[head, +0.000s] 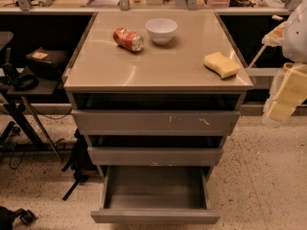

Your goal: Close bottom drawer

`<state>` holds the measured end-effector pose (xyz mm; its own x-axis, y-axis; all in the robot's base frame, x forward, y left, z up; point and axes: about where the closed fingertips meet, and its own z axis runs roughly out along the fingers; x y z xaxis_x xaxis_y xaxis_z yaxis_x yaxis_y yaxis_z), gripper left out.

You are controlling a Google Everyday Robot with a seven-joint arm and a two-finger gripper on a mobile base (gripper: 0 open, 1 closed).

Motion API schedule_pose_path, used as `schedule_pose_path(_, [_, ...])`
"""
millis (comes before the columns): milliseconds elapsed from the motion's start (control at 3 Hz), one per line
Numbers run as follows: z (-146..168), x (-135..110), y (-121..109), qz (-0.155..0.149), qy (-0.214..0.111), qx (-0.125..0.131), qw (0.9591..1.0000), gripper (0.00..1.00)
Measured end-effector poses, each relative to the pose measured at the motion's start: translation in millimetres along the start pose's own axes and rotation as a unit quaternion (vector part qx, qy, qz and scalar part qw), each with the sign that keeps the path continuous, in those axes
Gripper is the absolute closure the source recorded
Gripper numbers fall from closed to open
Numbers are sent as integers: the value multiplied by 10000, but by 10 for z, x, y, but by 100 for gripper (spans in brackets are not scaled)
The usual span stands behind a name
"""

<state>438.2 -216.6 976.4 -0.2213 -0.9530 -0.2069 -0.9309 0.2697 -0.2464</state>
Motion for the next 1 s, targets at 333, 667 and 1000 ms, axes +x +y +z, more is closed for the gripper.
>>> schedule_pose_path(333, [0, 0, 0, 0, 0, 0, 10000, 0])
schedule_pose_path(667, [35, 0, 68, -49, -108, 12, 9999, 0])
schedule_pose_path(1000, [47, -77, 419, -343, -541, 164, 9978, 0])
